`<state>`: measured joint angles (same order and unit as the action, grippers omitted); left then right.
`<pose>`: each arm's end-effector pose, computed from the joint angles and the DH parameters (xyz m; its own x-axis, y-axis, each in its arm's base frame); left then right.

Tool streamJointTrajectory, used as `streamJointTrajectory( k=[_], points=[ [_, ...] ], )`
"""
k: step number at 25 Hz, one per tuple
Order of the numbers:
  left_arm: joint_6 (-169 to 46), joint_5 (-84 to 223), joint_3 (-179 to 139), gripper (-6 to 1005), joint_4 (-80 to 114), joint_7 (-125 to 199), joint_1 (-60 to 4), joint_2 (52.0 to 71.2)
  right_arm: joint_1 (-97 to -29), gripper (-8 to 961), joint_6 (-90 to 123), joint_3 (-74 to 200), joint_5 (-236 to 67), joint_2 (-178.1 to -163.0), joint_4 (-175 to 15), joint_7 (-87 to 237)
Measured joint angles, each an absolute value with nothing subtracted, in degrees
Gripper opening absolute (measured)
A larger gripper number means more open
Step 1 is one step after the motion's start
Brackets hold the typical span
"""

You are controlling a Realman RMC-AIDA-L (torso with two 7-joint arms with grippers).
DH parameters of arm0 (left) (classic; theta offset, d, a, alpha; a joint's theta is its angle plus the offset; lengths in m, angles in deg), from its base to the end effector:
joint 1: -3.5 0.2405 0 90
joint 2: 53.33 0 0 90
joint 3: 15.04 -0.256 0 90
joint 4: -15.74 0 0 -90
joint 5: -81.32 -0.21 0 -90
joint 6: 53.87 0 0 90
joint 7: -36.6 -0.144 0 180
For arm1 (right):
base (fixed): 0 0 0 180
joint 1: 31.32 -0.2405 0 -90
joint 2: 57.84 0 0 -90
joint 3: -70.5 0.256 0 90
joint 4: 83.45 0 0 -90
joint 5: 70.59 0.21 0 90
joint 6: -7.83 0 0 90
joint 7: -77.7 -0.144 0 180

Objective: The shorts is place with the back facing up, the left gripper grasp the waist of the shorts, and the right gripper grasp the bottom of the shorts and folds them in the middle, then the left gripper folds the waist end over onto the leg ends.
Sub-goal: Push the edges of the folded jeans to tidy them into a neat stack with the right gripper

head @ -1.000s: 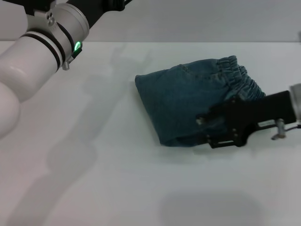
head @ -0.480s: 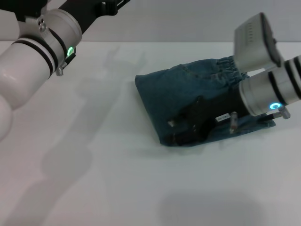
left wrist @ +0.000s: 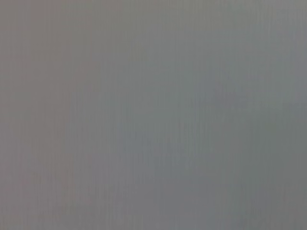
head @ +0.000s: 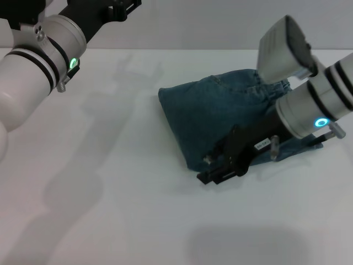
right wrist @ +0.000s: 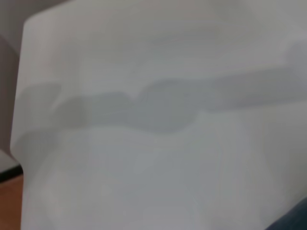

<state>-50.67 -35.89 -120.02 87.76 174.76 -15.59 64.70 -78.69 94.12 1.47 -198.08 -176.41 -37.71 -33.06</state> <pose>-0.1588 0.4020 -0.0004 0.7355 0.0971 0.6705 0.6587 -0.3340 -0.6742 0.1612 0.3678 -0.0484 0.9328 -0.3544 0.0655 -0.3564 -0.9340 0.0224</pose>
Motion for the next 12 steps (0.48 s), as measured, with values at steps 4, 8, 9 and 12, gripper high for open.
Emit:
streamJointTrajectory(
  k=[4,8,9,12],
  points=[
    [-50.57,-36.08,-120.01,849,87.71,174.76,-15.57,64.7,-79.76,507,92.73,-1.64,-198.59,-176.57,-40.22,-33.24],
    [-50.41,-36.1,-120.44,849,87.65,174.71,-15.53,64.72,-79.98,507,91.17,-4.95,-198.63,-176.63,-41.28,-33.27],
    [-50.41,-36.1,-120.48,849,87.63,174.7,-15.49,64.73,-79.96,506,90.7,-5.47,-198.64,-176.65,-41.5,-33.27],
    [-50.05,-36.1,-120.9,849,87.58,174.69,-15.09,64.77,-79.87,506,88.42,-6.47,-198.7,-176.67,-42.53,-33.28]
  ],
)
